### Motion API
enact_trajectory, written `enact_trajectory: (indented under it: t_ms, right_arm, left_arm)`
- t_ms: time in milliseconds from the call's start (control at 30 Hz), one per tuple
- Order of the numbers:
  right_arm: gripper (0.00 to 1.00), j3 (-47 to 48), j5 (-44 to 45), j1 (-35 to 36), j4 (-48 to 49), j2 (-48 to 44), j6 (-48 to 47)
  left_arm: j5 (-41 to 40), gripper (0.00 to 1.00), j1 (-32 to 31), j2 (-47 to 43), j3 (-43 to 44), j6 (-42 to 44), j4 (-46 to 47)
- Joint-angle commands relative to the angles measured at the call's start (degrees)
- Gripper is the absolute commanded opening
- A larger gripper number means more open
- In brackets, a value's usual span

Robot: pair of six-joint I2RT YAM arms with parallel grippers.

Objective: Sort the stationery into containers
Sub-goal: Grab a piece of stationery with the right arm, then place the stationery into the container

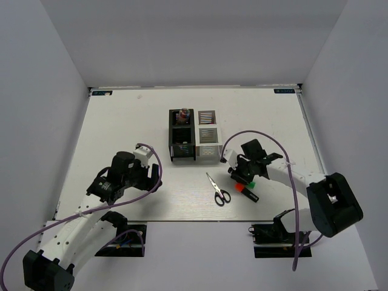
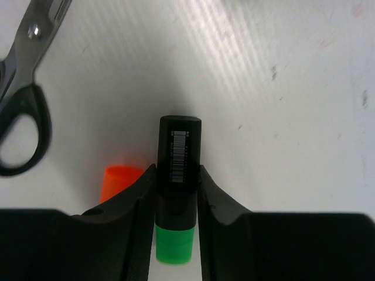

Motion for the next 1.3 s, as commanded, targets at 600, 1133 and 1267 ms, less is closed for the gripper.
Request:
enact_trajectory:
  t_ms: [600, 1133, 1267]
  right_arm:
    - [0.0, 30.9, -21.6, -0.8, 25.6, 7.3, 21.5]
    - [0.0, 30.6, -28.6, -5.8, 71.8, 24.0, 41.3]
    - [0.0, 31.4, -27.4, -6.1, 72.0, 25.7, 41.6]
  left_arm:
    - [0.3, 0.85, 0.1, 0.7, -0.4, 0.2, 0.7]
    - [-2.2, 0.85, 0.3, 3.7, -0.3, 0.7, 0.3]
    - [-2.2, 0.85, 0.2, 4.3, -0.4, 0.9, 0.3]
